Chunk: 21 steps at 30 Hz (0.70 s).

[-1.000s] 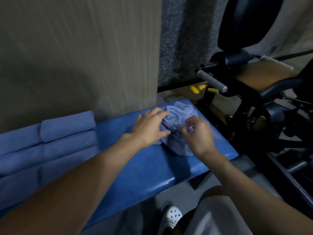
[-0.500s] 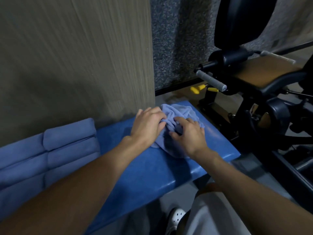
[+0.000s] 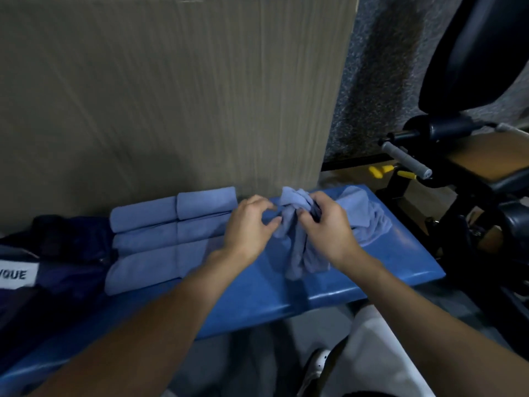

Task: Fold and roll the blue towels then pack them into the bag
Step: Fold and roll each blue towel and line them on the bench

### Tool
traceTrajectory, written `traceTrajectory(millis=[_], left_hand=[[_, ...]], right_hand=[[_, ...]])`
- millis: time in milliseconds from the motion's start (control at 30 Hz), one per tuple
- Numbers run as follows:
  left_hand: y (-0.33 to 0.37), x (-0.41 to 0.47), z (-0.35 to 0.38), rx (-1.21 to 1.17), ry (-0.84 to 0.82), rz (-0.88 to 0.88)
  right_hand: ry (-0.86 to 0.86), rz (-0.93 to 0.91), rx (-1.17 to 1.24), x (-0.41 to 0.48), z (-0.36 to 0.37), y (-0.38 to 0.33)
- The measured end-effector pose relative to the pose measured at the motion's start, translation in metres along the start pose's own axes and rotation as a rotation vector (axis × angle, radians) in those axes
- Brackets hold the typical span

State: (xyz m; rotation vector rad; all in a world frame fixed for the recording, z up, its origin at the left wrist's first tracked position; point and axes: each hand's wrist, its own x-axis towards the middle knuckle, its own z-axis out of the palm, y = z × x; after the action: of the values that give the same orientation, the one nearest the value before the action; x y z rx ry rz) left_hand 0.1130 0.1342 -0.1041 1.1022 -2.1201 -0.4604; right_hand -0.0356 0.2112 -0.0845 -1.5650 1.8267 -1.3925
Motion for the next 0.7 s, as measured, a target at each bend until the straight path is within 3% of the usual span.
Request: traceTrajectory(millis=[233,467,600,700], left_hand=[[0.001,-0.025,-0.035,-0.334,0.008,-0.123],[0.001,-0.02,-0.075,-0.318,0.123,-0.062],[0.01,-0.014,-0.096,-0.206,0.132,0.067],[0.015,-0.012,-0.106,-0.142,0.147,0.126]], right_hand=[[-0.058,0.016,0.106,-0.009,0.013,-0.035],[-0.086,0.038,0.309,-0.014,0.015,-0.059],[-0.231,0.059,0.271,-0.014,0.008,-0.059],[-0.244,0.062,0.15,-0.014,0.003,-0.054]])
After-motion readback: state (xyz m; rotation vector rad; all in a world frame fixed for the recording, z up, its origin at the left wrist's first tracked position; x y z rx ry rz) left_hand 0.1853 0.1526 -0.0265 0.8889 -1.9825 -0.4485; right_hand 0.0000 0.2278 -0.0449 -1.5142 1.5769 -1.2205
